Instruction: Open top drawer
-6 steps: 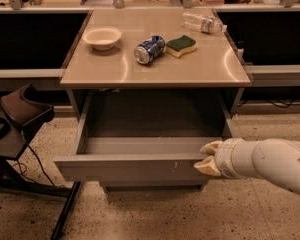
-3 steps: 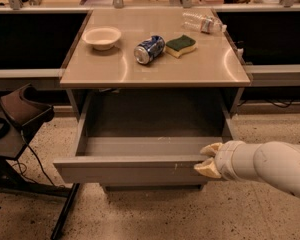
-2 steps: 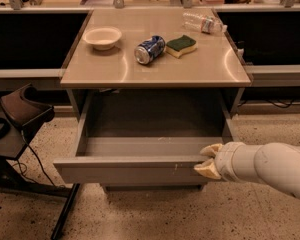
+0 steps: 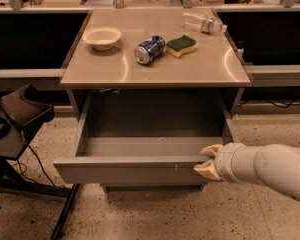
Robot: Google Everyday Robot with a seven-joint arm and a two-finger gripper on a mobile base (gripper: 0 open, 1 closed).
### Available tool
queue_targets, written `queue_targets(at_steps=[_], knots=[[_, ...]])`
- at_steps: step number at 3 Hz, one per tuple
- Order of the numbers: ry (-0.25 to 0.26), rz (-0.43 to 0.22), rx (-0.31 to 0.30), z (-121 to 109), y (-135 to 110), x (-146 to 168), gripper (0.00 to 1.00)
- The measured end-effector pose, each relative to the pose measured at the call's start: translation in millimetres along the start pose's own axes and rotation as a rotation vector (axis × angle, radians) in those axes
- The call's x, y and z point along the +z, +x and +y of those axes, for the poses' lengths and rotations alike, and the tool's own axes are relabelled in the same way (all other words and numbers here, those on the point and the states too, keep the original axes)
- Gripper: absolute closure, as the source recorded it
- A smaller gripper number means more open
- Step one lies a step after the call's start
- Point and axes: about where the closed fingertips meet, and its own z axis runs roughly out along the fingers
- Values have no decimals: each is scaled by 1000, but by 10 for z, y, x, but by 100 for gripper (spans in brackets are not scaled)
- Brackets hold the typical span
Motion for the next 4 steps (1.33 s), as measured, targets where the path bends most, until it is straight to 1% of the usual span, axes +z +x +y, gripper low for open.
queue_targets(at_steps=[1,4], knots=[[2,-8,-5,57,-14,-7,100],[-26,-31,21,205,-24,-19,100]])
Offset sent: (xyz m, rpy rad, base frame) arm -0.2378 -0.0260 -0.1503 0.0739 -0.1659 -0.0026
